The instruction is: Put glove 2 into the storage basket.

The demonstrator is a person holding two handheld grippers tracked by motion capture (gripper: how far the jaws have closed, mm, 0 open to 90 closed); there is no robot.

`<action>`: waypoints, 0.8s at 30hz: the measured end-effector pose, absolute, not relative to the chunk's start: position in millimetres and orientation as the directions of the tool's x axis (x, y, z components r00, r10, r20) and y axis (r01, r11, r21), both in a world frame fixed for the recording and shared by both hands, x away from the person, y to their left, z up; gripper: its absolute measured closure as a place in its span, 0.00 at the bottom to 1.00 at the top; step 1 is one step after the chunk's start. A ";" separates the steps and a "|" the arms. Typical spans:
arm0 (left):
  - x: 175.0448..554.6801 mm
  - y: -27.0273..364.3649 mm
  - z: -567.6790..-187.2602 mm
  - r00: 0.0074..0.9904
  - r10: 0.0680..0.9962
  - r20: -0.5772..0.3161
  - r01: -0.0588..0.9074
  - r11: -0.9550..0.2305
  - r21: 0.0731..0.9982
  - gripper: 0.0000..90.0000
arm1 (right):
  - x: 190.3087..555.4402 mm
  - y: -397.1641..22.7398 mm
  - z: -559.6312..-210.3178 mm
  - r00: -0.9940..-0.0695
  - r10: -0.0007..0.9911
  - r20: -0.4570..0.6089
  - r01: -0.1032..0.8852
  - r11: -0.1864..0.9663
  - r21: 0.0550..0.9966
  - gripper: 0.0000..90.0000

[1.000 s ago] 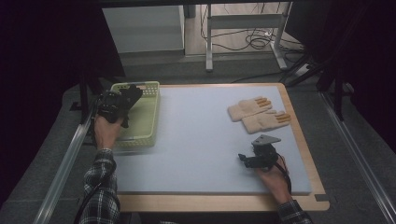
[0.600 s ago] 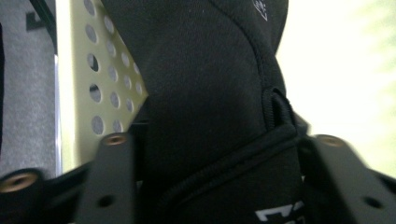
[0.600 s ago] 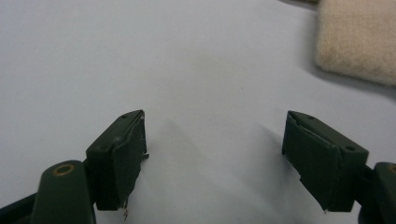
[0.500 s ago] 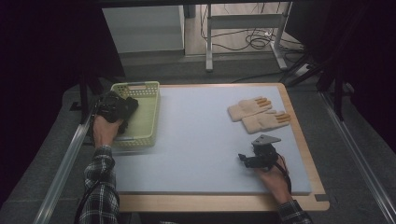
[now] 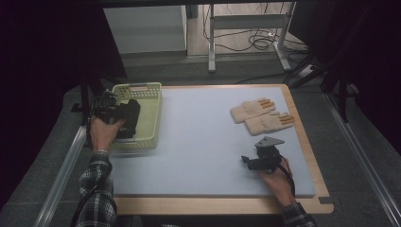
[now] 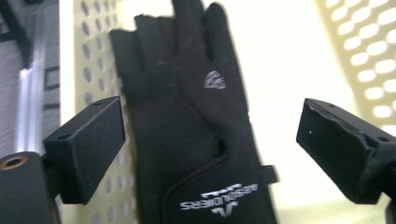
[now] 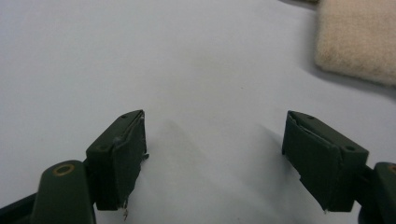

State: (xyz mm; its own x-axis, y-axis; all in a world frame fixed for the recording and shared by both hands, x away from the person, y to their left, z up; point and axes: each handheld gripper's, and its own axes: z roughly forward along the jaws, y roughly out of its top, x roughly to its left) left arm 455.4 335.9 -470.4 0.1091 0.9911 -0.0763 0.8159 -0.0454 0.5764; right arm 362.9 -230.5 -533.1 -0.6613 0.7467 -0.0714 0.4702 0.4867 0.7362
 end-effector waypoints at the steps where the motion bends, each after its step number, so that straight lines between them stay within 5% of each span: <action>1: 453.0 335.4 -469.2 0.116 0.989 -0.088 0.807 -0.042 0.589 0.08 | 362.9 -230.5 -533.1 -0.661 0.747 -0.071 0.470 0.487 0.736 0.24; 11: 422.6 320.8 -451.1 0.257 0.948 -0.189 0.716 -0.055 0.696 0.04 | 362.9 -230.6 -533.0 -0.662 0.746 -0.074 0.470 0.489 0.734 0.24; 24: 387.9 278.0 -438.0 0.414 0.903 -0.113 0.636 -0.199 0.745 0.00 | 362.7 -230.5 -532.9 -0.661 0.746 -0.076 0.469 0.490 0.735 0.24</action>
